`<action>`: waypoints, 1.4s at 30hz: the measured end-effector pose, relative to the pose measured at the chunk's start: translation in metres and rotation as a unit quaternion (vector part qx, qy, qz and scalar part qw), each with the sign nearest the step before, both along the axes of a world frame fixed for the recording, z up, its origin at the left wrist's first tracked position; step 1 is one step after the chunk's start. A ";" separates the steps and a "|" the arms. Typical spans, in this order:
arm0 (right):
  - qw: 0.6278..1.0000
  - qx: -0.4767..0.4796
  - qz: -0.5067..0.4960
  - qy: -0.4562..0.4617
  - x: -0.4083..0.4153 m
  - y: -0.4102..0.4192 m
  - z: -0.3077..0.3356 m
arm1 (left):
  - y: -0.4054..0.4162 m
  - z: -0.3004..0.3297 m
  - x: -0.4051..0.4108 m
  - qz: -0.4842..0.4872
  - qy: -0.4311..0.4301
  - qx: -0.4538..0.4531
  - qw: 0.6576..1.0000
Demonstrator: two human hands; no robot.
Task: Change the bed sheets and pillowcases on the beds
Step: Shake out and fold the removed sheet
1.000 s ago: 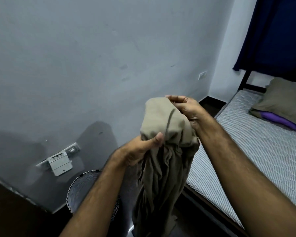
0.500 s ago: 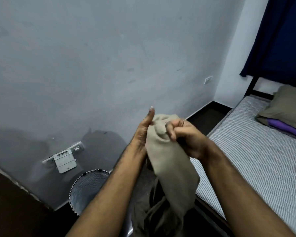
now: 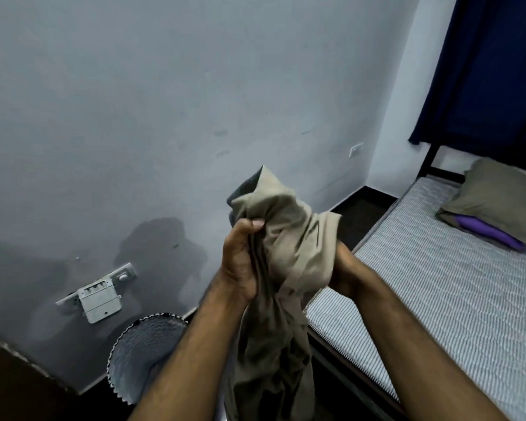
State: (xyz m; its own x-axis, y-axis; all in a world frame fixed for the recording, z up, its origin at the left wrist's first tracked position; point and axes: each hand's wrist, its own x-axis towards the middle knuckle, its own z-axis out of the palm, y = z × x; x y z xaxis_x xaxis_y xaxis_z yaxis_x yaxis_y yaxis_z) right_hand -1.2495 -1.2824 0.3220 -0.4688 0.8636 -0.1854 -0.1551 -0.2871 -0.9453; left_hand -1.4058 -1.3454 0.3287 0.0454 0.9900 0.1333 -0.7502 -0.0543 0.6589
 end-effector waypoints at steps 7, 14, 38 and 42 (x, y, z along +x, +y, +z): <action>0.938 -0.116 -0.011 0.326 -0.008 0.025 0.016 | -0.030 -0.045 -0.010 -0.102 0.087 -0.081 0.988; 0.979 0.026 -0.040 0.198 -0.023 0.008 0.011 | -0.005 -0.030 -0.032 -0.016 0.012 -0.154 0.988; 0.936 0.341 -0.089 -0.024 -0.010 0.013 0.031 | 0.015 -0.018 0.002 0.271 0.350 0.026 0.896; 0.917 0.382 -0.114 -0.005 -0.016 0.013 0.041 | 0.013 -0.018 0.001 0.262 0.355 0.044 0.896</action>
